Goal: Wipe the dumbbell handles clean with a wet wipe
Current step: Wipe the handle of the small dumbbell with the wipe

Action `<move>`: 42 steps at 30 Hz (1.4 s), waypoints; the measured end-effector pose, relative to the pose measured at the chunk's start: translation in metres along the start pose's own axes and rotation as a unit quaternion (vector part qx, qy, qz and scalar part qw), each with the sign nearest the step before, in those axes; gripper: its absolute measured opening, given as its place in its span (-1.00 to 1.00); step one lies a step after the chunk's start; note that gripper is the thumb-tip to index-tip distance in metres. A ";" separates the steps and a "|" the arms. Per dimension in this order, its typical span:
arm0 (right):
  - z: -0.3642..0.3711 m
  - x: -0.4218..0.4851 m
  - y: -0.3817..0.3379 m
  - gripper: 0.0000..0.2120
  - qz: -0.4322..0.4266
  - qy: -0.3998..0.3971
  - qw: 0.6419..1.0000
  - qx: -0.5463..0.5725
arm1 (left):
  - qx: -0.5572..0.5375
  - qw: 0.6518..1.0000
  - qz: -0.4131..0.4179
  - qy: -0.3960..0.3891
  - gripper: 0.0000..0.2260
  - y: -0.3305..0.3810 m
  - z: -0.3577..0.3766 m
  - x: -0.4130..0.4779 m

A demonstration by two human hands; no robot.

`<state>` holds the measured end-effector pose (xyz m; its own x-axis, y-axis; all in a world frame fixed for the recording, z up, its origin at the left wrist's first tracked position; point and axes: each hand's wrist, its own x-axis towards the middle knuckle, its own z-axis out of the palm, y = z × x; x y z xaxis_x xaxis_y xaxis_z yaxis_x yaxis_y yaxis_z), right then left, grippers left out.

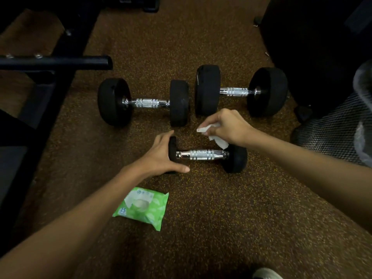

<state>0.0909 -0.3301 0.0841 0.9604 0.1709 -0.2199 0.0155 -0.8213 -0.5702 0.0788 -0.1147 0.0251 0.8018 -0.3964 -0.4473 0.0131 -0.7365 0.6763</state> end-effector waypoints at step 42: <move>0.048 0.054 0.036 -0.61 0.080 -0.325 0.887 -0.317 | -0.016 0.979 0.110 0.171 -0.04 -0.037 0.049 0.010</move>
<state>0.1297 -0.3249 0.0138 0.6038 0.1325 -0.7861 0.2449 -0.9692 0.0248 0.0567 -0.1184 -0.0333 0.9405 -0.3328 -0.0693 -0.1688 -0.6341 0.7546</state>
